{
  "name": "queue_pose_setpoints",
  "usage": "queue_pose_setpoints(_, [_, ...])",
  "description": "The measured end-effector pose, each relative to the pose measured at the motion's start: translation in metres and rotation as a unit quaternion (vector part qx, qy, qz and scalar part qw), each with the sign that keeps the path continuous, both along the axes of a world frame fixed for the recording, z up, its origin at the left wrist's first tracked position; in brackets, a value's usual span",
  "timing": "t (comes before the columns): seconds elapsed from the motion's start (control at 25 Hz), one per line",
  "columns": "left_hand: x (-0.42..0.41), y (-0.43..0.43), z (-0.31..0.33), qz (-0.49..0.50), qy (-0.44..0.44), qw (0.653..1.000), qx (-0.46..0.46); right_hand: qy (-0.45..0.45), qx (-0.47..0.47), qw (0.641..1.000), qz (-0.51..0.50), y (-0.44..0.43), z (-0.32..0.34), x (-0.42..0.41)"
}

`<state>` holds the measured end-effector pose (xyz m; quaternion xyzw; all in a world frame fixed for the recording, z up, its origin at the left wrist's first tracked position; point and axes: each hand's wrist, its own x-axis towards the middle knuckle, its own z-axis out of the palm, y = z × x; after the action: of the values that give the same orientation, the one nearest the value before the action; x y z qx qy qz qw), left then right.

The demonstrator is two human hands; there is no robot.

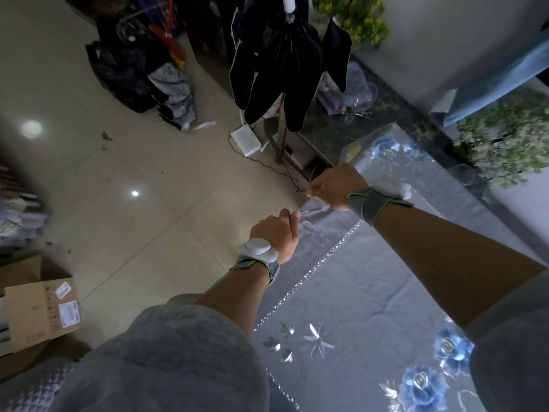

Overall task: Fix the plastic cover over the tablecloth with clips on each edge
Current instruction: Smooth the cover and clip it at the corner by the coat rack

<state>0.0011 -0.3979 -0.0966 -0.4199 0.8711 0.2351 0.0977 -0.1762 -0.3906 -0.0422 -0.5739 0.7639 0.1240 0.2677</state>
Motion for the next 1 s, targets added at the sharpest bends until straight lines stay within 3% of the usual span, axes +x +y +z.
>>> queue_pose_setpoints(0.2, [-0.003,-0.004,0.006,-0.003,-0.038,0.998,0.044,-0.069,-0.084,0.986,-0.129,0.037,0.011,-0.005])
queue_pose_setpoints(0.52, [-0.008,0.012,0.068,-0.132,-0.101,0.986,-0.028,-0.014,-0.058,0.969,-0.238,0.129,0.051,-0.007])
queue_pose_setpoints(1.0, [-0.055,0.174,0.137,-0.326,-0.071,0.942,-0.041,-0.001,-0.07,0.908,-0.412,0.349,0.107,-0.002])
